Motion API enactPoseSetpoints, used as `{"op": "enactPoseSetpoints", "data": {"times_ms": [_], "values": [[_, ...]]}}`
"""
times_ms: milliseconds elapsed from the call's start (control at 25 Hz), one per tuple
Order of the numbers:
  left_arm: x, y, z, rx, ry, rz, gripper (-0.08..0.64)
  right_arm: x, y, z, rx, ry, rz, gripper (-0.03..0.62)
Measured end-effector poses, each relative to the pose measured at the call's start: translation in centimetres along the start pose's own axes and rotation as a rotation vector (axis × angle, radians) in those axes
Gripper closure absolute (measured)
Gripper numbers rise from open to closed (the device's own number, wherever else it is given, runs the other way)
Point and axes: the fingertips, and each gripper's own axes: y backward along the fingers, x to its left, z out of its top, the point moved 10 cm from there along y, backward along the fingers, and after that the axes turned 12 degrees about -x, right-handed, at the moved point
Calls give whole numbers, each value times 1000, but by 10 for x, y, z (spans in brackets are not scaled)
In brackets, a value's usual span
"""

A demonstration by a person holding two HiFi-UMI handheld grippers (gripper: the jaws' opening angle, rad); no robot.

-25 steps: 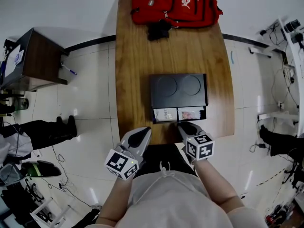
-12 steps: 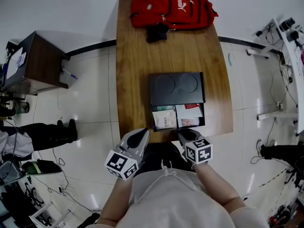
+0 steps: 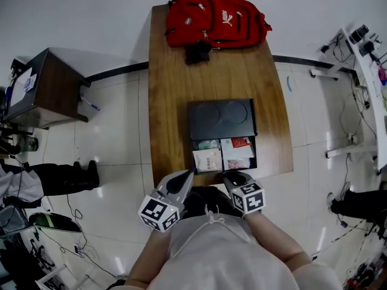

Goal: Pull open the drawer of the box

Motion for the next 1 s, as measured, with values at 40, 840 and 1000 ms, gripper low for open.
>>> {"op": "enactPoseSetpoints", "data": {"times_ms": [40, 840, 1000], "values": [[1, -1, 1, -1, -3, -3, 554, 1, 1, 1, -4, 9, -11, 515], [-47, -10, 53, -133, -115, 17, 554, 12, 117, 113, -494, 219, -2, 584], [-60, 9, 46, -134, -119, 15, 554, 14, 133, 103, -531, 214, -7, 583]]}}
